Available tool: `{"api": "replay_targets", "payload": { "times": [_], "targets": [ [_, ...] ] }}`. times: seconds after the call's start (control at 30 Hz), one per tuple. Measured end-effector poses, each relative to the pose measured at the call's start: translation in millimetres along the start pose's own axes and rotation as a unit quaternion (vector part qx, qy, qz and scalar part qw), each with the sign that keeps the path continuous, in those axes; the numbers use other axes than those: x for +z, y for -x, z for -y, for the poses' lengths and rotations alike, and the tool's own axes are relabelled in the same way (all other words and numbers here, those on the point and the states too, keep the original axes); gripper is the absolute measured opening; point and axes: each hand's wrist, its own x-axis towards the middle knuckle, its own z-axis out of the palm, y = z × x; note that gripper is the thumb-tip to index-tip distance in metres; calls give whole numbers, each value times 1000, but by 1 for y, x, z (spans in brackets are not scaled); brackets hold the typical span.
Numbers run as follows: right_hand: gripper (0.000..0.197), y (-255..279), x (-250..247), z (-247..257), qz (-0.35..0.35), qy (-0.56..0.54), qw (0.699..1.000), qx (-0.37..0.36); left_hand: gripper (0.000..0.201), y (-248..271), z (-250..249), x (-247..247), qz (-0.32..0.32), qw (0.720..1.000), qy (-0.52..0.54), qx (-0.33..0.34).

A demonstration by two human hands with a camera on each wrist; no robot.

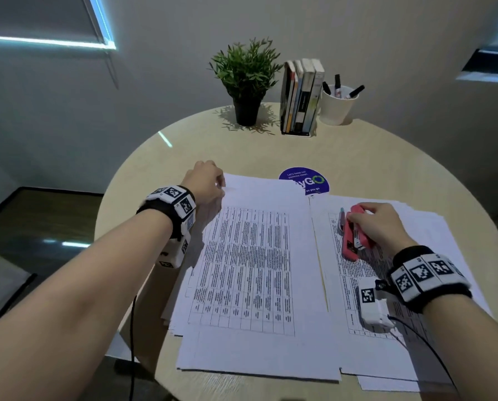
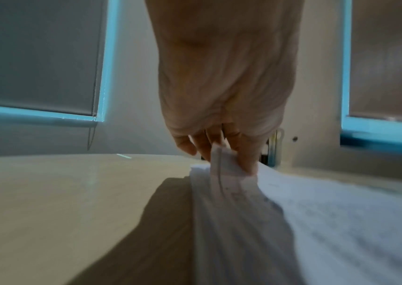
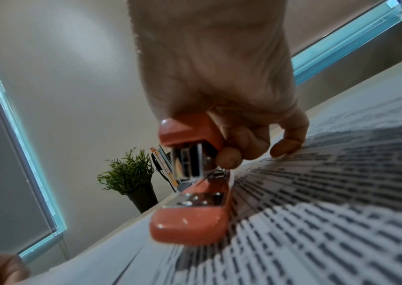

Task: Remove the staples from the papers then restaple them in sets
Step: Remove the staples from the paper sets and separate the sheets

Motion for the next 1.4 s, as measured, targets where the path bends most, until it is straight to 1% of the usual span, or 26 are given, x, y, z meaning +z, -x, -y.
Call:
{"api": "replay_targets", "payload": {
  "times": [0.03,0.07,0.1,0.17,0.23,0.27,0.33,0.4,0.47,0.5,0.57,0.6,0.63,0.67,0.7,0.73,0.8,0.83,0.9,0.97,1.03,1.13,1.2,1.3,1.37,1.4],
  "targets": [
    [17,1,0,1,1,0,1000,-1,6,2,-2,-1,-4,999,45,-1],
    [14,3,-1,3,2,-2,1000,-3,3,4,-5,-4,-1,995,96,-4],
    [13,3,-1,4,3,-4,1000,-3,6,7,-7,-7,9,989,146,-9],
    [15,5,-1,4,9,-7,1000,2,12,13,-9,-15,39,973,225,-13],
    [18,6,-1,5,15,-8,1000,4,11,20,-10,-21,73,960,270,-28],
    [18,6,-1,6,16,-10,1000,4,14,23,-9,-22,91,957,272,-35],
    [16,7,-1,5,17,-9,1000,7,25,32,-10,-21,132,963,233,-35],
    [9,7,-1,3,19,-10,1000,8,28,43,-15,-14,143,973,178,-23],
    [8,9,-2,4,25,-12,1000,5,30,52,-18,-5,124,982,142,-16],
    [10,13,-3,7,28,-12,1000,3,34,57,-20,-3,109,986,127,-16],
    [20,20,-3,18,39,-8,999,-8,53,66,-19,1,69,995,78,-6],
    [19,23,-2,25,44,-6,999,-21,60,70,-19,2,53,998,36,9],
    [14,26,3,33,50,-2,998,-37,61,77,-19,2,46,999,-9,27],
    [11,31,9,44,60,6,996,-58,56,84,-19,2,54,997,-45,41],
    [14,37,18,56,75,17,994,-82,49,91,-20,1,80,993,-74,48],
    [18,44,29,67,97,34,989,-109,48,98,-20,2,115,987,-100,51],
    [31,57,52,91,151,69,973,-159,56,111,-21,5,175,972,-143,58],
    [36,64,64,101,178,90,963,-179,60,115,-21,8,186,968,-155,62],
    [34,74,86,117,206,155,944,-206,75,120,-19,17,195,968,-146,55],
    [30,78,105,125,201,217,929,-224,91,123,-17,22,203,969,-130,49],
    [27,79,118,127,191,259,919,-227,97,124,-16,22,199,971,-122,53],
    [23,77,132,128,170,298,911,-227,98,125,-17,22,201,966,-147,65],
    [20,75,138,128,155,310,908,-235,105,126,-16,23,209,962,-160,72],
    [15,73,146,127,142,304,912,-236,113,126,-13,26,214,958,-176,81],
    [18,76,151,126,134,303,914,-236,113,126,-13,25,216,955,-185,84],
    [16,78,154,125,127,301,916,-235,113,126,-14,24,218,954,-188,83]
  ]
}}
